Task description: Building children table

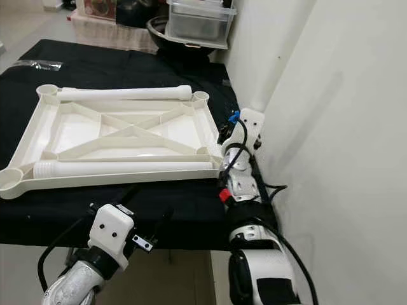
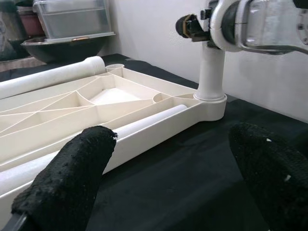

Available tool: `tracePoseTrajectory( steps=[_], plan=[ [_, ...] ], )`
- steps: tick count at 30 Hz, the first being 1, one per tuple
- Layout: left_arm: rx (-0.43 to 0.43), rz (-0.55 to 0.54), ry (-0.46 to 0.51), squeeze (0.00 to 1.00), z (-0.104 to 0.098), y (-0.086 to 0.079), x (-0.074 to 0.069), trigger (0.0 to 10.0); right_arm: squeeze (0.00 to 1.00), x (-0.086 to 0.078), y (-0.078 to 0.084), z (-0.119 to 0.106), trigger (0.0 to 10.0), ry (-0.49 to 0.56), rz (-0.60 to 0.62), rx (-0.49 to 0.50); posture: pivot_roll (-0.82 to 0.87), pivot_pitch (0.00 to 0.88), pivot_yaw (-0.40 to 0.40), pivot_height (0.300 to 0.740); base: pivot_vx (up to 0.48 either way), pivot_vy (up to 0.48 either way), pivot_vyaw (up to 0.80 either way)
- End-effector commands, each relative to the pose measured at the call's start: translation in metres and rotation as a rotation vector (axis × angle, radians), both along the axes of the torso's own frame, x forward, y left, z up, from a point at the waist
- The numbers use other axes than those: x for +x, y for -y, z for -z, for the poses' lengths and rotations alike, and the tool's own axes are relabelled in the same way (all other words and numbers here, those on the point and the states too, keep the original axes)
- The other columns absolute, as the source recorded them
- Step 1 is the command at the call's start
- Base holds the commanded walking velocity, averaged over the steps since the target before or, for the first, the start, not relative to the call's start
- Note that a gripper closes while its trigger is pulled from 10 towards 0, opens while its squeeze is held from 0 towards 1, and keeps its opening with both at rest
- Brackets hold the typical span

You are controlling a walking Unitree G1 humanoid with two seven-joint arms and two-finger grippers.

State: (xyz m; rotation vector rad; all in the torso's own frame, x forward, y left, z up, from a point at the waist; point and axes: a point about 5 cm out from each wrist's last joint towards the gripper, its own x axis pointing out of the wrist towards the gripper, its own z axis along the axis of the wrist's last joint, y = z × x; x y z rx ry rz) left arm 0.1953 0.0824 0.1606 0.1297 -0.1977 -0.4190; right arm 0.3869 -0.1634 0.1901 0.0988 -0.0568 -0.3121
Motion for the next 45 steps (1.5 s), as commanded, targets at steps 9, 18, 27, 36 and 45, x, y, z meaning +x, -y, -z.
tracePoseTrajectory(
  steps=[9,18,27,36,45],
  plan=[
    [0.010,0.007,-0.036,0.00,0.008,0.001,0.000,10.0,0.00,-0.030,0.005,0.034,10.0,-0.066,-0.141,0.066,0.10,0.070,-0.157,0.740,0.000,0.000,0.00],
    [0.000,-0.016,-0.065,0.00,0.011,-0.002,0.002,10.0,0.00,-0.063,0.003,0.044,10.0,-0.092,-0.197,0.031,0.10,0.056,-0.159,0.740,0.000,0.000,0.00],
    [-0.038,-0.056,-0.140,0.00,0.016,-0.010,0.007,10.0,0.00,-0.098,-0.003,0.053,10.0,-0.050,-0.296,-0.088,0.09,0.060,-0.149,0.740,0.000,0.000,0.00],
    [-0.008,-0.071,-0.163,0.00,0.021,-0.013,0.009,10.0,0.00,-0.117,-0.013,0.055,10.0,-0.046,-0.318,-0.156,0.09,0.060,-0.139,0.740,0.000,0.027,0.00],
    [0.002,-0.068,-0.178,0.00,0.021,-0.013,0.010,10.0,0.00,-0.120,-0.015,0.054,10.0,-0.049,-0.316,-0.152,0.09,0.062,-0.141,0.740,0.000,0.436,0.00]
  ],
)
